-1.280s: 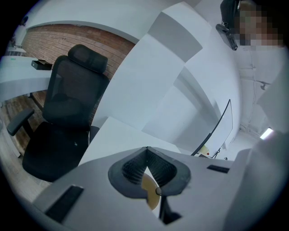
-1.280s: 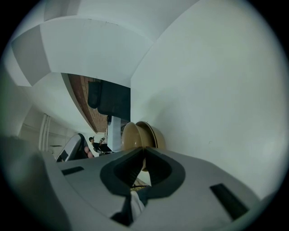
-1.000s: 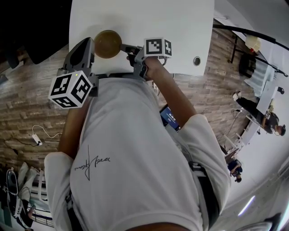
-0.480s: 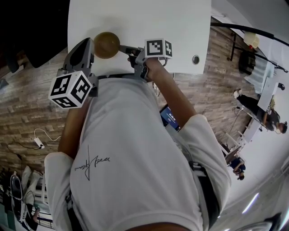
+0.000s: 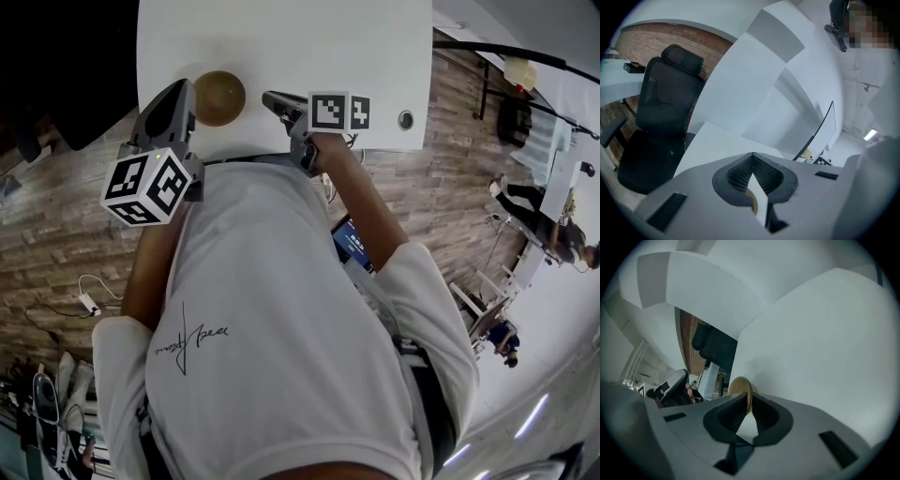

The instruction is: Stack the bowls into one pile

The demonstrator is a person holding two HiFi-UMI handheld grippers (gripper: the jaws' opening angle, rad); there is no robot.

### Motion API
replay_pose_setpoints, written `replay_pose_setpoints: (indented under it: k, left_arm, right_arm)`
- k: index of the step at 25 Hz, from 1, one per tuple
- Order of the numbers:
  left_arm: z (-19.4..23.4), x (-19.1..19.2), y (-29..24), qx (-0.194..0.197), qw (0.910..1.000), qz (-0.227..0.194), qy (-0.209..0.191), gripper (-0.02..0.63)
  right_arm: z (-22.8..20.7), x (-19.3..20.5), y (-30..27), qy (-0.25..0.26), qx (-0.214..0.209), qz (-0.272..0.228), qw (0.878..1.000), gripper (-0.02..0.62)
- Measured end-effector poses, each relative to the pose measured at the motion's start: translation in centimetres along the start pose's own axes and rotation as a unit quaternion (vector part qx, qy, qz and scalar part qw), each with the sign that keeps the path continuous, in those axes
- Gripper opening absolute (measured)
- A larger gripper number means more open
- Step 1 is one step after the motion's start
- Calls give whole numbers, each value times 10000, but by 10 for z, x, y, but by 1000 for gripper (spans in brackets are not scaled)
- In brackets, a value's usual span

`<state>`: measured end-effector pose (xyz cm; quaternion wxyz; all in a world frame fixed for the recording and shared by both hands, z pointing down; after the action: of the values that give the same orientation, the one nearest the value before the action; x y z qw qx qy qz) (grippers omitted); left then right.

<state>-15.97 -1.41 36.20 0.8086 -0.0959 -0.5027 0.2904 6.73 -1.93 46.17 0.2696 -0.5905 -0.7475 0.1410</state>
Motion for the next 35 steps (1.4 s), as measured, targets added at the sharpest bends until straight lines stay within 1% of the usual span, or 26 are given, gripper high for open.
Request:
replay_pose_setpoints:
  k: [4,8,14,19,24,31,35]
  left_arm:
    - [-8,-2,-6,140,9998,45,-107,3]
    - [-14,-3,-7,241,9995,96,-194,3]
    - [-22,-4,-9,323,9989,121,-320,3]
    - [-31,-14,-9,392,9975,-7,-596,3]
    - [-36,-27,-10,480,9963,-141,-692,3]
    - [-45,-29,-8,599,9945,-168,-846,3]
    - [-48,-28,-5,596,9934,-187,-957,3]
  right_arm:
    - [12,-7,12,661,169,-175,9975,32]
    - [26,-13,21,1271,295,-363,9908,25]
    - [44,-21,40,2058,456,-677,9752,17]
    - [63,-25,53,2678,485,-857,9584,11]
    - [79,-29,60,3151,512,-896,9434,11]
    - [105,-34,68,3649,572,-1169,9219,9]
    - [121,-35,69,3806,457,-1259,9150,9]
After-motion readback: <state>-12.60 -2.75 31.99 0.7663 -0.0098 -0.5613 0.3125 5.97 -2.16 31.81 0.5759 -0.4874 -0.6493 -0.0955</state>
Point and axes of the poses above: the fingertips, and each gripper's own axes: y backward along the fingers, z to its left, x out of its underside, the point moved 7 cm from there along y, backward along the fingers, and after that the axes turned 9 degrees about -x, right-handed, at the moved point
